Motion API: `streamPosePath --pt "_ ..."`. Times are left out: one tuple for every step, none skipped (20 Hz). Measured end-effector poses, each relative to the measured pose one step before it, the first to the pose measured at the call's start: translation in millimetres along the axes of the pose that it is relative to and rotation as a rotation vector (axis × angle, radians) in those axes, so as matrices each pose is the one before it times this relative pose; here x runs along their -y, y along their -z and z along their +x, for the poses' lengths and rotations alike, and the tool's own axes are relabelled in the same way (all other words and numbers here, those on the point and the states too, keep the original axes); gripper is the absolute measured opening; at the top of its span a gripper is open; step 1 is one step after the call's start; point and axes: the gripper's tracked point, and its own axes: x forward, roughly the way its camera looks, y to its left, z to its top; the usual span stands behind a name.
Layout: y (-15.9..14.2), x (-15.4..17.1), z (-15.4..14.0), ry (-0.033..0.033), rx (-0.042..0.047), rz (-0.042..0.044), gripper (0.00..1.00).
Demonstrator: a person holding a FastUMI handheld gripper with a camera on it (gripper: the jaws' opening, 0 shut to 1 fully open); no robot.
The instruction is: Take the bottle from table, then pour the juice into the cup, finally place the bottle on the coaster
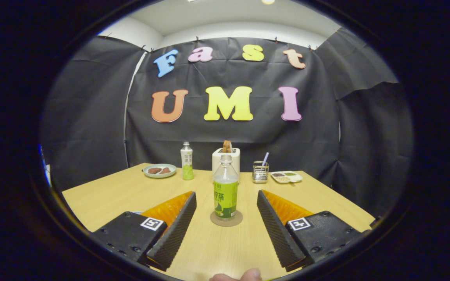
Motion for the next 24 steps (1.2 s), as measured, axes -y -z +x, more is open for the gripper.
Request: streamPosePath --pt "2.24 -0.35 -11.25 0.01228 0.01407 -0.0081 1.0" --pt "0.16 -0.96 -10.24 0.01448 0.01845 -0.00106 1.0" --pt "1.63 -1.49 -10.84 0.01312 0.01465 -0.00108 1.0" --pt "1.85 -2.58 -9.51 0.00836 0.01028 0.00209 1.0" --pt "5.78 -3.44 -9.9 -0.00095 -0.00311 0.00416 1.0" --pt "4.95 -5.97 -10.82 -0.01199 -0.00478 0.01369 1.0" --pt "2.35 -3.61 -8.08 -0.00105 0.00515 0.01001 1.0" --pt "4.66 -2.67 -7.55 0.00311 -0.00388 -0.00121 1.0" --pt "6.81 -4.05 -5.93 -0.00278 -0.00568 -0.0011 1.0" --pt "5.04 -4.05 -6.41 -0.00183 -0.00128 0.0028 1.0" --pt "4.81 -4.29 -5.22 -0.00425 -0.00094 -0.00015 1.0" --pt "4.33 -3.97 -4.22 -0.00552 0.00518 0.00068 1.0" --pt "4.79 -3.24 -3.67 -0.00215 0.0022 0.00577 1.0" --pt "4.66 -3.62 -2.53 -0.00444 0.0017 0.00566 1.0" --pt "2.4 2.08 -1.17 0.01305 0.00166 -0.00754 1.0" --pt "-0.18 2.37 -0.08 0.01052 0.00445 0.00051 1.0" --pt "-1.29 0.87 -1.21 0.00429 0.00601 0.00906 1.0" --pt "-1.22 0.03 -0.19 0.00607 0.0093 0.00628 1.0" --pt "0.62 1.25 0.39 0.00581 0.00419 0.00485 1.0" --pt "0.06 -0.17 0.79 0.00392 0.00331 0.01137 1.0" --pt "2.62 1.02 1.71 0.00901 -0.00698 0.01007 1.0" --pt "1.94 -0.21 1.63 0.00692 -0.00583 -0.00295 1.0" --pt "-1.33 -1.93 0.26 0.00275 0.00245 -0.00503 1.0" --pt "-1.28 -1.83 0.01 -0.00107 0.00271 -0.00831 1.0"
